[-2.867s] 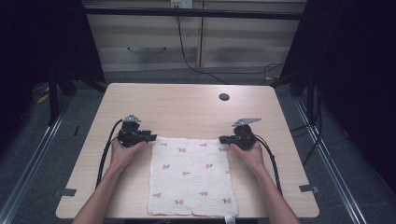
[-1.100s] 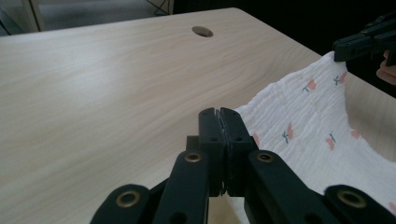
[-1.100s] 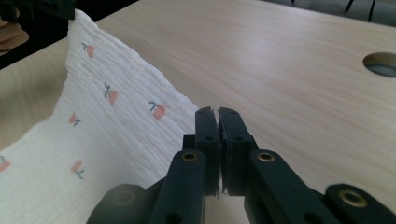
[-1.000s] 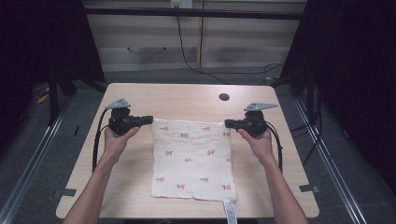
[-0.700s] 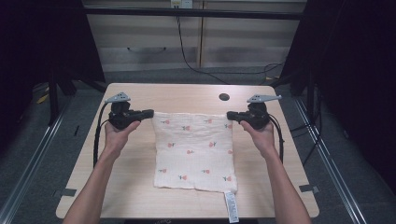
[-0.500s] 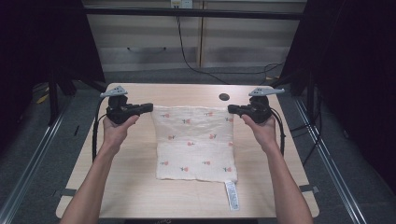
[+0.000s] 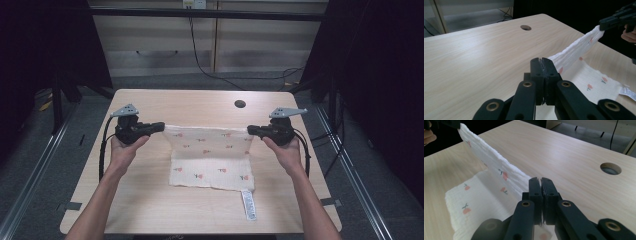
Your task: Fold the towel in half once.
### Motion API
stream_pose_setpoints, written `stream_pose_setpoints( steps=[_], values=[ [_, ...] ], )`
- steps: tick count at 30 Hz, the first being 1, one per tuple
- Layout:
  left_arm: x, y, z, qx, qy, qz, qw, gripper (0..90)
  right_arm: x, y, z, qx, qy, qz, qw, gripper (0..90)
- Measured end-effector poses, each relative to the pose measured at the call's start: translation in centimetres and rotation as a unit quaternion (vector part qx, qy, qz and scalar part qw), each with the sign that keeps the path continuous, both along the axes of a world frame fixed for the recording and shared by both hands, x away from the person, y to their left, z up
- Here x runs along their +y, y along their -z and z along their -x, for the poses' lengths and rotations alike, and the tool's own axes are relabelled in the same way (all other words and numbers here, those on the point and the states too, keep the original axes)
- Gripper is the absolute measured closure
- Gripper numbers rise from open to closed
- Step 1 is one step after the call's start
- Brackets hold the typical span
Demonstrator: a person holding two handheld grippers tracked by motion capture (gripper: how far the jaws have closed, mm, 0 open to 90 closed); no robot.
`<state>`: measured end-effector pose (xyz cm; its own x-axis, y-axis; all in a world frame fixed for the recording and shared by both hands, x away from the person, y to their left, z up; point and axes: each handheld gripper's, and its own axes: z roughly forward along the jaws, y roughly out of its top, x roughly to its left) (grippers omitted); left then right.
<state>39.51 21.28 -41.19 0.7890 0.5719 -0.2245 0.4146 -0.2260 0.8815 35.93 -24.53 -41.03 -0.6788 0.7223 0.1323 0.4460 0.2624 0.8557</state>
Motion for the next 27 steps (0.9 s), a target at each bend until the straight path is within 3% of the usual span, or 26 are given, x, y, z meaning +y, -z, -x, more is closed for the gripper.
stream_pose_setpoints(
  steps=[6, 10, 12, 20, 23, 27],
  values=[
    [0.2, 0.5, 1.9, -0.008, 0.014, -0.016, 0.9997, 88.8, 0.1, 0.8, 2.5, -0.005, -0.01, 0.001, 0.9999, 87.7],
    [0.9, 1.2, 2.8, 0.0, 0.022, -0.005, 0.9998, 88.8, 0.2, 1.4, 3.9, 0.002, -0.02, 0.01, 0.9998, 87.7],
    [0.9, 1.6, 3.3, 0.002, 0.026, -0.02, 0.9995, 88.8, 0.2, 1.7, 4.6, 0.003, -0.024, 0.003, 0.9997, 87.7],
    [1.1, 2.5, 5.3, 0.018, 0.048, -0.02, 0.9985, 88.8, 0.2, 3.2, 6.7, 0.023, -0.033, 0.005, 0.9992, 87.7],
    [1.0, 3.3, 6.2, 0.018, 0.056, -0.035, 0.9977, 88.8, 0.1, 4.0, 7.2, 0.032, -0.035, 0.007, 0.9989, 87.7],
    [1.2, 4.2, 6.7, 0.026, 0.058, -0.039, 0.9972, 88.8, 0.4, 4.8, 7.8, 0.044, -0.042, 0.021, 0.9979, 87.6]
  ],
)
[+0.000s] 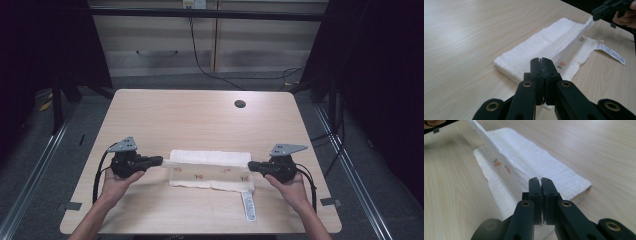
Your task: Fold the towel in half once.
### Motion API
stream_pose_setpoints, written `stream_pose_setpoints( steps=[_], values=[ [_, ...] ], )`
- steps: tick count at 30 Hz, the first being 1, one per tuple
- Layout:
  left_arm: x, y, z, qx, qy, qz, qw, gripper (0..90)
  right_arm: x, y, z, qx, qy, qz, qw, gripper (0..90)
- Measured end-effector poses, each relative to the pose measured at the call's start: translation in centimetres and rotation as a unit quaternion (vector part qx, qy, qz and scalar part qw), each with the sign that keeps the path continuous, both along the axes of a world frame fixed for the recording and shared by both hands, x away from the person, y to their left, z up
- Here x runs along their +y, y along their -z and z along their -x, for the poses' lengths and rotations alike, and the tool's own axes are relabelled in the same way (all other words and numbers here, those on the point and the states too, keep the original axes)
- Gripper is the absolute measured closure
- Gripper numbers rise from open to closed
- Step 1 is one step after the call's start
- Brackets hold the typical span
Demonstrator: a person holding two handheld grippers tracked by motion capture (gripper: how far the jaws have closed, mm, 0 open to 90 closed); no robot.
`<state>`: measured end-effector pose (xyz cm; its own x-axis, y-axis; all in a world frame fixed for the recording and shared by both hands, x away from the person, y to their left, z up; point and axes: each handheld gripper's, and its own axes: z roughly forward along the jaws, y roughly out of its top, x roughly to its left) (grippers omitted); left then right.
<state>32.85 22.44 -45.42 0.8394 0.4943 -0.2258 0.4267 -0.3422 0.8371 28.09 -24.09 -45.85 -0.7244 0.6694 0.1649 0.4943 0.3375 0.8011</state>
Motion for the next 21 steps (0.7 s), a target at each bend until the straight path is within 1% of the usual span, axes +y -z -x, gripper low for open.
stream_pose_setpoints(
  steps=[1, 2, 3, 4, 6, 7, 11, 12, 13, 15, 16, 17, 19, 21],
  values=[
    [-0.1, 0.3, 0.0, 0.003, 0.001, 0.0, 1.0, 88.8, 0.1, 0.2, 0.2, 0.003, -0.002, 0.004, 1.0, 87.5],
    [-0.1, 0.6, 0.1, 0.003, 0.004, -0.008, 1.0, 88.8, 0.2, 0.4, 0.3, 0.004, -0.002, 0.007, 1.0, 87.5],
    [-0.2, 0.9, 0.2, 0.006, 0.006, -0.014, 0.9999, 88.7, 0.2, 0.8, 0.4, 0.009, -0.001, 0.005, 0.9999, 87.5],
    [-0.2, 1.3, 0.3, 0.012, 0.006, -0.012, 0.9998, 88.7, 0.2, 1.1, 0.6, 0.013, -0.003, 0.004, 0.9999, 87.4],
    [-0.2, 1.8, 0.6, 0.016, 0.012, -0.021, 0.9996, 88.7, 0.1, 1.9, 0.8, 0.022, -0.003, 0.003, 0.9997, 87.4],
    [-0.3, 2.1, 0.7, 0.019, 0.013, -0.023, 0.9995, 88.7, 0.1, 2.1, 0.9, 0.028, -0.004, 0.004, 0.9996, 87.4],
    [-0.6, 2.8, 1.2, 0.027, 0.022, -0.027, 0.999, 88.7, 0.3, 2.7, 1.3, 0.037, -0.007, 0.013, 0.9992, 87.0],
    [-0.8, 2.9, 1.5, 0.029, 0.026, -0.034, 0.9987, 88.7, 0.3, 2.8, 1.4, 0.035, -0.008, 0.016, 0.9992, 86.9],
    [-0.9, 3.0, 1.6, 0.029, 0.029, -0.04, 0.9984, 88.6, 0.3, 2.9, 1.5, 0.037, -0.01, 0.015, 0.9991, 86.6],
    [-1.0, 3.1, 1.7, 0.03, 0.032, -0.038, 0.9983, 88.5, 0.3, 2.9, 1.6, 0.039, -0.009, 0.017, 0.999, 85.6],
    [-1.0, 3.1, 1.7, 0.033, 0.028, -0.037, 0.9984, 88.4, 0.2, 3.0, 1.6, 0.04, -0.01, 0.015, 0.999, 85.2],
    [-0.9, 3.1, 1.6, 0.031, 0.03, -0.036, 0.9984, 88.3, 0.1, 3.0, 1.7, 0.041, -0.009, 0.015, 0.999, 85.0],
    [-0.8, 3.0, 1.6, 0.031, 0.029, -0.03, 0.9987, 87.9, 0.1, 2.9, 1.7, 0.042, -0.01, 0.011, 0.999, 82.8],
    [-0.5, 2.8, 1.6, 0.029, 0.025, -0.021, 0.999, 87.3, 0.0, 2.6, 1.8, 0.036, -0.011, 0.007, 0.9993, 81.6]
  ],
)
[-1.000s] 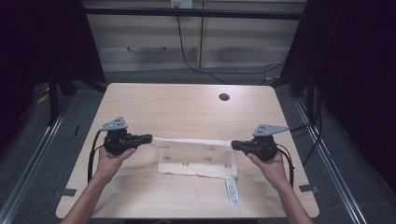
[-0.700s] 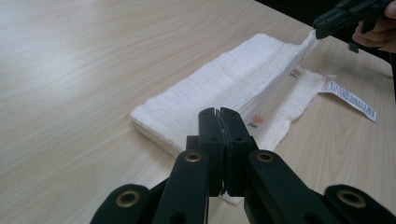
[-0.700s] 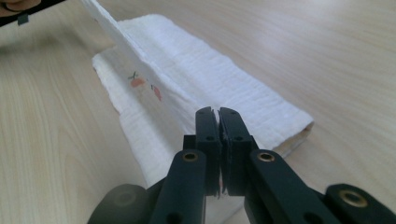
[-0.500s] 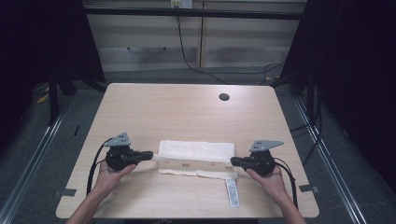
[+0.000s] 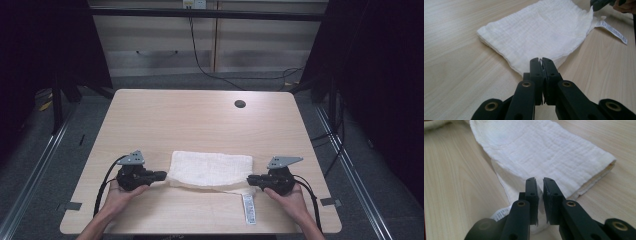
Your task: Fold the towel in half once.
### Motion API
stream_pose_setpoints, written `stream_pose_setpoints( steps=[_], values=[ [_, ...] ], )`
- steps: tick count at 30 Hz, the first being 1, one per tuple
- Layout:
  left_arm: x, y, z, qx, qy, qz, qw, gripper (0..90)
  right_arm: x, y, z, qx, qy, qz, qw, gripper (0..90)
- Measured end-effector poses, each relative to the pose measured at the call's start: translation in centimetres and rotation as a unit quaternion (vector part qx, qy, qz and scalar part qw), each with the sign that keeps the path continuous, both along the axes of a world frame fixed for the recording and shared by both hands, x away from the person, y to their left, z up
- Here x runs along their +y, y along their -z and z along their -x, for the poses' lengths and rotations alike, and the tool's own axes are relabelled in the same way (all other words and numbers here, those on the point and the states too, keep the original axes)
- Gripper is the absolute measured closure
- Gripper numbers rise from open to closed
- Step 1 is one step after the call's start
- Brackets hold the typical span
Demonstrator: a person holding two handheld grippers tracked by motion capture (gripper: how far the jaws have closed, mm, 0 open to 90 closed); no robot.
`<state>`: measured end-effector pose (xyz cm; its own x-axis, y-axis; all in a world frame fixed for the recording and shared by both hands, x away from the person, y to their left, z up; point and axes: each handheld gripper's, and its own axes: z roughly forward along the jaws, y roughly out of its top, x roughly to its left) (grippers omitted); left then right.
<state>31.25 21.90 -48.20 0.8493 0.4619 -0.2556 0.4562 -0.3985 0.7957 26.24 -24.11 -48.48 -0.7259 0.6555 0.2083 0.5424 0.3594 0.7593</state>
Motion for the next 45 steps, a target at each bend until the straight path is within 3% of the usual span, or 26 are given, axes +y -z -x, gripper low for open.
stream_pose_setpoints(
  steps=[5, 9, 17, 20, 22, 25, 28, 31, 33, 38, 45],
  values=[
    [0.6, -0.8, 0.0, -0.009, -0.011, 0.021, 0.9997, 82.5, -0.4, -1.0, 0.2, -0.012, 0.006, -0.017, 0.9998, 78.6],
    [0.3, -1.2, -0.9, -0.017, -0.022, 0.018, 0.9995, 82.4, -0.6, -1.2, -0.1, -0.016, 0.012, -0.018, 0.9996, 80.9],
    [-3.2, -0.8, -5.2, -0.012, -0.035, -0.001, 0.9993, 84.8, 0.0, -1.1, -4.6, -0.018, 0.033, -0.011, 0.9992, 84.9],
    [-4.6, 0.1, -6.8, 0.004, -0.042, -0.003, 0.9991, 84.9, 0.7, -0.7, -6.4, -0.011, 0.038, -0.003, 0.9992, 85.0],
    [-5.5, 0.7, -7.3, 0.001, -0.044, -0.019, 0.9988, 84.6, 1.0, -0.2, -7.3, -0.006, 0.041, -0.003, 0.9991, 84.6],
    [-6.0, 1.9, -7.9, 0.014, -0.054, -0.026, 0.9981, 83.6, 1.4, 0.7, -8.1, 0.005, 0.046, 0.013, 0.9988, 83.5],
    [-6.0, 2.9, -8.0, 0.016, -0.056, -0.043, 0.9974, 83.6, 1.4, 1.4, -8.3, 0.015, 0.048, 0.031, 0.9983, 82.8],
    [-5.6, 2.7, -8.0, 0.017, -0.055, -0.052, 0.9969, 84.5, 1.2, 1.9, -8.2, 0.018, 0.051, 0.044, 0.9976, 81.5],
    [-5.4, 2.7, -7.9, 0.022, -0.056, -0.051, 0.9969, 84.6, 1.0, 2.0, -8.2, 0.018, 0.05, 0.04, 0.9978, 80.5],
    [-5.1, 2.4, -6.8, 0.01, -0.042, -0.074, 0.9963, 85.0, 1.2, 1.9, -8.0, 0.017, 0.054, 0.047, 0.9973, 78.9],
    [-3.6, 2.3, -5.1, 0.015, -0.038, -0.071, 0.9966, 85.3, 2.1, 1.8, -7.2, 0.024, 0.026, 0.049, 0.9982, 78.5]
  ],
)
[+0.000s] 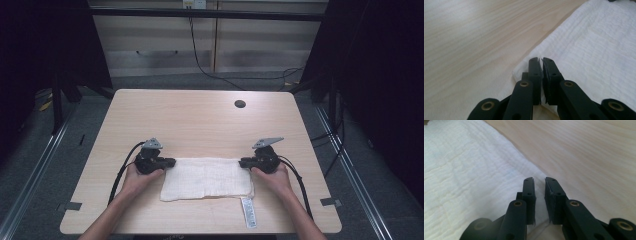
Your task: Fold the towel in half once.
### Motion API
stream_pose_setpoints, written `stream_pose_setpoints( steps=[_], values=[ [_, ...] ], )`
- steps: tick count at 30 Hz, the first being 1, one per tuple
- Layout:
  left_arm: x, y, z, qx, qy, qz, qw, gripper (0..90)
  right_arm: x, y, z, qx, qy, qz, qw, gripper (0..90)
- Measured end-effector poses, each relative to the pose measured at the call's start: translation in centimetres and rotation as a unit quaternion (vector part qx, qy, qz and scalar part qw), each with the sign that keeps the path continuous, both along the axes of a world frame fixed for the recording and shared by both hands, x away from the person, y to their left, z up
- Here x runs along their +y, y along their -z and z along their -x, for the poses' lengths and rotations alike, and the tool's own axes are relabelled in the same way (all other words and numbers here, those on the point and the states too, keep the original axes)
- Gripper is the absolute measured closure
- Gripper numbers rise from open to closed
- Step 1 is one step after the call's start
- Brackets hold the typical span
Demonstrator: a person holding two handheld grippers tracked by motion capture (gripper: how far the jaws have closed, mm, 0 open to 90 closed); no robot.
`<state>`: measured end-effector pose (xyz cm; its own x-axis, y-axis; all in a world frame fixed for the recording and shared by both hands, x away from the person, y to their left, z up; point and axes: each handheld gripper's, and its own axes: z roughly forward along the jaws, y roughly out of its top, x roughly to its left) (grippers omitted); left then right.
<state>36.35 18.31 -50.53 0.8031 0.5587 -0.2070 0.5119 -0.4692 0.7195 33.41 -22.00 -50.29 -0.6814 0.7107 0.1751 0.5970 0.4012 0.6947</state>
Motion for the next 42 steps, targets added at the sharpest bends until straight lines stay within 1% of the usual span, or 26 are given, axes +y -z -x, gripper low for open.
stream_pose_setpoints(
  steps=[2, 4, 6, 7, 9, 10, 12, 14, 16, 17, 19, 21, 22, 23, 24, 26, 27, 30, 31, 32, 33, 35, 37, 38, 39, 42],
  values=[
    [0.4, -0.1, 0.5, -0.002, 0.003, -0.006, 1.0, 85.4, 0.4, -0.1, 0.5, 0.005, -0.012, 0.0, 0.9999, 78.3],
    [0.8, -0.1, 0.8, 0.001, 0.005, -0.006, 1.0, 85.3, 0.5, -0.3, 0.8, 0.007, -0.021, 0.002, 0.9998, 77.5],
    [1.0, 0.0, 0.9, 0.001, 0.001, 0.001, 1.0, 85.4, 0.4, -0.5, 0.7, 0.0, -0.017, -0.01, 0.9998, 77.4],
    [1.0, 0.1, 0.9, 0.001, 0.0, 0.005, 1.0, 85.4, 0.2, -0.6, 0.6, -0.008, -0.012, -0.012, 0.9998, 77.4],
    [1.0, 0.0, 1.0, -0.001, 0.001, 0.0, 1.0, 85.5, -0.2, -1.0, 0.3, -0.021, 0.002, -0.016, 0.9996, 75.6],
    [1.0, 0.0, 1.0, -0.002, 0.002, -0.001, 1.0, 85.4, -0.5, -1.1, 0.0, -0.02, 0.007, -0.02, 0.9996, 74.7],
    [1.0, 0.1, 0.9, -0.002, 0.001, 0.004, 1.0, 85.4, -0.8, -0.9, -0.5, -0.014, 0.008, -0.024, 0.9996, 72.0],
    [1.0, 0.1, 1.0, -0.001, -0.001, 0.004, 1.0, 85.4, -0.7, -0.4, -1.0, -0.009, 0.005, -0.016, 0.9998, 70.0],
    [1.0, 0.1, 1.0, -0.001, -0.001, 0.004, 1.0, 85.5, -0.7, -0.1, -1.1, 0.0, 0.0, -0.023, 0.9997, 69.5],
    [1.0, 0.1, 1.0, -0.001, -0.002, 0.003, 1.0, 85.4, -0.6, 0.0, -1.1, 0.002, -0.001, -0.016, 0.9999, 69.6],
    [1.0, 0.1, 1.0, -0.002, 0.0, 0.005, 1.0, 85.4, -0.2, 0.1, -0.9, 0.007, -0.01, -0.009, 0.9999, 70.9],
    [1.0, 0.1, 1.0, -0.002, 0.002, 0.004, 1.0, 85.4, 0.0, 0.1, -0.8, 0.006, -0.015, -0.007, 0.9998, 75.6],
    [1.1, 0.0, 1.0, 0.0, 0.002, 0.004, 1.0, 85.3, 0.0, 0.1, -0.7, 0.007, -0.017, -0.005, 0.9998, 80.0],
    [1.1, 0.0, 1.0, -0.001, 0.001, 0.003, 1.0, 84.2, 0.0, 0.1, -0.7, 0.007, -0.018, -0.004, 0.9998, 84.7],
    [1.1, -0.1, 1.1, -0.002, 0.0, 0.002, 1.0, 81.8, 0.0, 0.1, -0.7, 0.008, -0.018, -0.005, 0.9998, 86.6],
    [1.3, -0.5, 1.0, -0.006, -0.001, 0.009, 0.9999, 75.9, 0.0, 0.1, -0.7, 0.008, -0.018, -0.007, 0.9998, 87.7],
    [1.6, -0.8, 0.8, -0.012, -0.011, 0.015, 0.9998, 74.3, 0.1, 0.1, -0.7, 0.008, -0.018, -0.006, 0.9998, 87.9],
    [2.4, -1.4, -0.4, -0.02, -0.034, 0.03, 0.9988, 72.0, 0.0, 0.2, -0.8, 0.008, -0.018, -0.008, 0.9998, 88.0],
    [2.6, -1.4, -0.7, -0.018, -0.04, 0.039, 0.9983, 71.1, 0.0, 0.2, -0.8, 0.007, -0.018, -0.008, 0.9998, 88.1],
    [2.6, -1.4, -1.1, -0.006, -0.036, 0.036, 0.9987, 70.4, 0.1, 0.2, -0.8, 0.008, -0.018, -0.008, 0.9998, 88.0],
    [2.5, -1.3, -1.3, -0.003, -0.031, 0.027, 0.9992, 69.1, 0.1, 0.2, -0.8, 0.008, -0.018, -0.008, 0.9998, 88.0],
    [2.3, -1.0, -1.4, -0.006, -0.028, 0.023, 0.9993, 68.1, 0.1, 0.1, -0.7, 0.007, -0.016, -0.004, 0.9998, 88.0],
    [1.9, -0.7, -1.4, -0.001, -0.015, 0.012, 0.9998, 65.9, 0.2, 0.1, -0.7, 0.007, -0.016, -0.007, 0.9998, 88.0],
    [1.8, -0.6, -1.3, 0.0, -0.011, 0.007, 0.9999, 65.2, 0.2, 0.1, -0.7, 0.008, -0.015, -0.004, 0.9999, 88.0],
    [1.7, -0.6, -1.3, 0.003, -0.009, 0.009, 0.9999, 64.3, 0.1, 0.1, -0.7, 0.007, -0.015, -0.004, 0.9999, 88.0],
    [1.6, -0.5, -1.2, 0.001, -0.007, 0.003, 1.0, 62.6, 0.2, 0.1, -0.7, 0.007, -0.014, -0.004, 0.9999, 87.9]
  ],
)
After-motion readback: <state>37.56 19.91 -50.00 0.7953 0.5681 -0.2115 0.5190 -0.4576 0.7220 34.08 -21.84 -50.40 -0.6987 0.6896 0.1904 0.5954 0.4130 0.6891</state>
